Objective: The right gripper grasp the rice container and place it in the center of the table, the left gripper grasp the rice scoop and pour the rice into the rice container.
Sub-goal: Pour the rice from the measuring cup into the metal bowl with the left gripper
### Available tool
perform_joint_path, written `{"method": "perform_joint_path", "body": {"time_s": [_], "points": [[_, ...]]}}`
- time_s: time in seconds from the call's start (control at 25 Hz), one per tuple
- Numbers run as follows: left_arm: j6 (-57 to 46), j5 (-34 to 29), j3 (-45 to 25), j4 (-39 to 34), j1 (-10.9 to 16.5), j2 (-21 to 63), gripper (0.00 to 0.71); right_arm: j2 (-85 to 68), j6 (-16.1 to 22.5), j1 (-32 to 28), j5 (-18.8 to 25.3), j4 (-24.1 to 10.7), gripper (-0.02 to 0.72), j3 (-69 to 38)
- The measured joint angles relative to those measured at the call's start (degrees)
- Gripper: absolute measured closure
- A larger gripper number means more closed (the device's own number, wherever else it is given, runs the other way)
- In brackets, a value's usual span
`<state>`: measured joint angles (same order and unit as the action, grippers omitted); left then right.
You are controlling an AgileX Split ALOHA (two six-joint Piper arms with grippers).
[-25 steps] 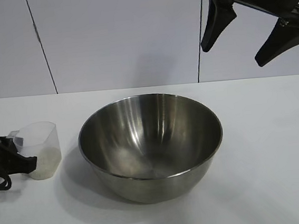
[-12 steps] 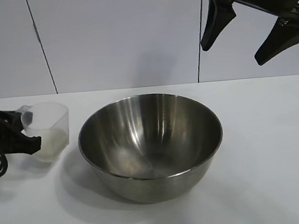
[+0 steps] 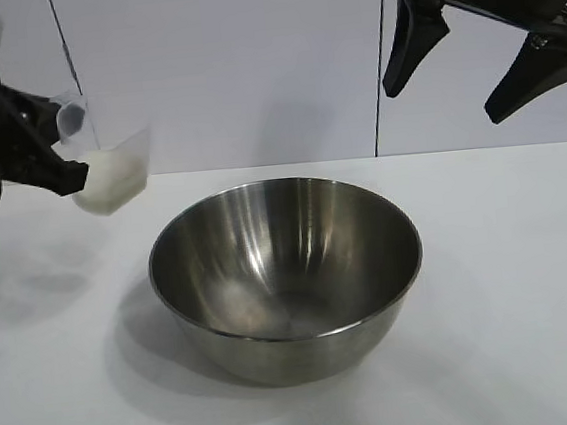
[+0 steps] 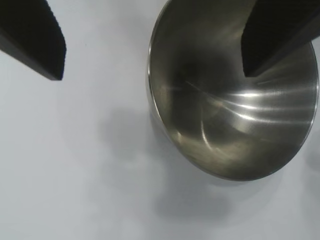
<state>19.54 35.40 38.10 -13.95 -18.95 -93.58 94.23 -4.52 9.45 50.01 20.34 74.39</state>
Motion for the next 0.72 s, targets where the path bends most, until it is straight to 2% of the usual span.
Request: {"method": "perform_joint_path", "body": {"time_s": [0.16,0.32,0.6,0.72], "points": [[7.8,-7.9,4.9,0.0,-4.9,0.0,0.704,0.0,0.0,0.0,0.0,0.0,0.043,0.0],[20.4,-10.6,7.3,1.8,-9.0,-0.7,0.704,0.0,0.0,0.0,0.0,0.0,0.043,0.0],[44.8,-10.1,8.8,3.7,-14.9,-6.2,0.704,0.0,0.0,0.0,0.0,0.0,0.043,0.0],[56.7,-5.6,8.8,3.7,-15.3,-8.6,0.704,0.0,0.0,0.0,0.0,-0.2,0.043,0.0]]}}
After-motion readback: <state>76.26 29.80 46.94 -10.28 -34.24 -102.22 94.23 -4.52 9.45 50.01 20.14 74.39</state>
